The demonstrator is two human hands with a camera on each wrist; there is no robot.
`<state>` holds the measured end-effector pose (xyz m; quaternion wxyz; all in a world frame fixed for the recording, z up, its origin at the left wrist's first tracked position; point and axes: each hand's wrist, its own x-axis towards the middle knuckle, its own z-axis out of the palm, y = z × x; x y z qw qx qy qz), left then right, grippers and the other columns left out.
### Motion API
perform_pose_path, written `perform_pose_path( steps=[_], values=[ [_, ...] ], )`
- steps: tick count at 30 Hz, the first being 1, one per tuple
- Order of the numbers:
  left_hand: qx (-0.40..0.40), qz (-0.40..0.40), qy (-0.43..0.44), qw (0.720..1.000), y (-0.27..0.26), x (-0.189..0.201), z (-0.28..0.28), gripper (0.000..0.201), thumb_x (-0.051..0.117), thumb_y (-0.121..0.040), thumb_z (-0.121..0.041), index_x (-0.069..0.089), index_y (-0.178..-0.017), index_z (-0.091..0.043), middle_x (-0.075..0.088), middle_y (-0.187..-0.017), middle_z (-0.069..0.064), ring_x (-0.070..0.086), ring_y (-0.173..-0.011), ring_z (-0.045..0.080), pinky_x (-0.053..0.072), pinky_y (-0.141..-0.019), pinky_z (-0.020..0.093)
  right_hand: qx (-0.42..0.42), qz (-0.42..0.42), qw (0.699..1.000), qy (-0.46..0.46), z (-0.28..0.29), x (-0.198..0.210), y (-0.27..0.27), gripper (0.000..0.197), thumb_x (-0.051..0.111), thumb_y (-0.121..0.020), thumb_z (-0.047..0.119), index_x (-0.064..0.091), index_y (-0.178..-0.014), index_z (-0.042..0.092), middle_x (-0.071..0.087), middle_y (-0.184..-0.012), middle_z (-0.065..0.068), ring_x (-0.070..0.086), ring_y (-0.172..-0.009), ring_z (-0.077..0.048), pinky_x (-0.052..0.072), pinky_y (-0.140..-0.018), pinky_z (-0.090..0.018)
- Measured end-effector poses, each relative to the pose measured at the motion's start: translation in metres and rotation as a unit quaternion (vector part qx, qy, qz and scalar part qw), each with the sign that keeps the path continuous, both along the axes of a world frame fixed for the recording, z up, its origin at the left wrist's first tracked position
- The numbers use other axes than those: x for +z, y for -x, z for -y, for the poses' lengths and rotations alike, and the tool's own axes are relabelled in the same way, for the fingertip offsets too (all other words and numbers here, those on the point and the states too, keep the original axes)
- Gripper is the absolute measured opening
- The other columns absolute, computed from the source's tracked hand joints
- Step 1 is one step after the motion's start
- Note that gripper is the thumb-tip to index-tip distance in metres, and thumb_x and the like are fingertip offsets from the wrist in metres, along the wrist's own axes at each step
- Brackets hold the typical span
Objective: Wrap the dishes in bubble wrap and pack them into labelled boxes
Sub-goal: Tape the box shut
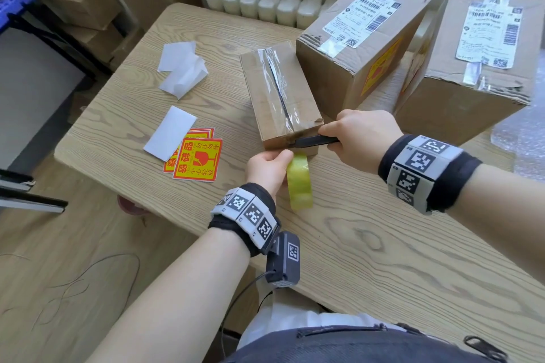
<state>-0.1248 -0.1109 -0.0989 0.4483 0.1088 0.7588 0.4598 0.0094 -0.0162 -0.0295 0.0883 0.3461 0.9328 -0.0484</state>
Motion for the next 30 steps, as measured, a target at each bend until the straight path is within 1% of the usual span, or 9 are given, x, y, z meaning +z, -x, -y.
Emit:
perform_pose_path(
  steps=[4, 7, 12, 15, 18, 20, 23, 27, 30],
  values=[
    [0.013, -0.087, 0.020, 0.996, 0.001, 0.001, -0.003, 0.014, 0.065, -0.080, -0.032, 0.062, -0.070, -0.023, 0.067, -0.079, -0.001, 0.065, -0.092, 0.026, 0.053, -0.088, 0.038, -0.008, 0.011, 1.000, -0.014, 0.001, 0.004, 0.002, 0.024, 0.044, -0.096, 0.026, 0.059, -0.113, 0.031, 0.042, -0.084, 0.005, 0.046, -0.072, -0.021, 0.022, -0.048, -0.022],
    [0.021, -0.095, 0.019, 0.995, -0.001, 0.001, -0.004, 0.020, 0.063, -0.083, -0.029, 0.058, -0.064, -0.026, 0.064, -0.074, -0.006, 0.064, -0.091, 0.026, 0.052, -0.088, 0.036, -0.017, 0.015, 1.000, -0.017, 0.003, 0.007, 0.001, 0.026, 0.044, -0.095, 0.022, 0.059, -0.113, 0.033, 0.045, -0.083, 0.005, 0.050, -0.071, -0.021, 0.023, -0.047, -0.022],
    [0.008, -0.100, 0.014, 0.995, -0.006, -0.008, 0.007, 0.004, 0.064, -0.085, -0.024, 0.061, -0.084, -0.022, 0.061, -0.080, -0.006, 0.059, -0.087, 0.018, 0.046, -0.081, 0.026, -0.023, 0.036, 0.999, -0.014, -0.001, 0.008, -0.006, 0.023, 0.047, -0.094, 0.020, 0.062, -0.107, 0.031, 0.052, -0.086, 0.004, 0.055, -0.074, -0.021, 0.025, -0.047, -0.021],
    [0.008, -0.084, 0.022, 0.996, -0.007, -0.014, 0.016, 0.003, 0.064, -0.085, -0.026, 0.062, -0.082, -0.026, 0.066, -0.085, -0.004, 0.063, -0.092, 0.021, 0.052, -0.088, 0.035, -0.027, 0.020, 0.999, 0.015, -0.002, 0.006, -0.013, 0.020, 0.047, -0.093, 0.022, 0.062, -0.103, 0.032, 0.057, -0.090, 0.005, 0.058, -0.082, -0.021, 0.033, -0.053, -0.023],
    [0.000, -0.072, 0.010, 0.997, -0.007, -0.013, 0.020, 0.004, 0.064, -0.084, -0.027, 0.067, -0.082, -0.027, 0.070, -0.092, -0.002, 0.065, -0.094, 0.022, 0.053, -0.090, 0.045, -0.046, 0.008, 0.997, 0.058, 0.002, -0.003, -0.021, 0.016, 0.049, -0.093, 0.027, 0.062, -0.101, 0.031, 0.055, -0.088, 0.004, 0.056, -0.085, -0.021, 0.039, -0.060, -0.027],
    [-0.008, -0.071, -0.013, 0.997, -0.008, -0.009, 0.020, 0.008, 0.062, -0.086, -0.023, 0.068, -0.083, -0.027, 0.069, -0.092, -0.005, 0.064, -0.093, 0.019, 0.053, -0.090, 0.042, -0.082, 0.014, 0.990, 0.114, 0.003, -0.017, -0.030, 0.016, 0.051, -0.092, 0.031, 0.062, -0.103, 0.030, 0.051, -0.090, 0.001, 0.054, -0.085, -0.022, 0.042, -0.063, -0.029],
    [-0.035, -0.071, -0.046, 0.996, -0.013, -0.004, 0.022, 0.011, 0.060, -0.088, -0.016, 0.067, -0.087, -0.024, 0.066, -0.089, -0.005, 0.061, -0.087, 0.015, 0.051, -0.085, 0.034, -0.153, 0.018, 0.964, 0.216, 0.007, -0.045, -0.043, 0.026, 0.056, -0.091, 0.035, 0.060, -0.114, 0.025, 0.060, -0.102, -0.002, 0.057, -0.093, -0.022, 0.048, -0.075, -0.032],
    [-0.069, -0.069, -0.071, 0.993, -0.021, 0.004, 0.023, 0.010, 0.058, -0.090, -0.010, 0.065, -0.096, -0.015, 0.060, -0.081, -0.003, 0.053, -0.071, 0.008, 0.046, -0.064, 0.019, -0.261, -0.027, 0.928, 0.266, 0.017, -0.080, -0.056, 0.029, 0.062, -0.087, 0.035, 0.057, -0.112, 0.020, 0.062, -0.110, -0.007, 0.057, -0.097, -0.024, 0.049, -0.082, -0.033],
    [-0.096, -0.068, -0.071, 0.990, -0.025, 0.008, 0.024, 0.011, 0.060, -0.089, -0.011, 0.064, -0.090, -0.021, 0.060, -0.083, 0.005, 0.053, -0.072, 0.014, 0.045, -0.062, 0.027, -0.277, -0.031, 0.926, 0.255, 0.020, -0.087, -0.059, 0.032, 0.058, -0.091, 0.033, 0.060, -0.117, 0.016, 0.055, -0.119, -0.010, 0.053, -0.107, -0.028, 0.044, -0.086, -0.032]
  ],
)
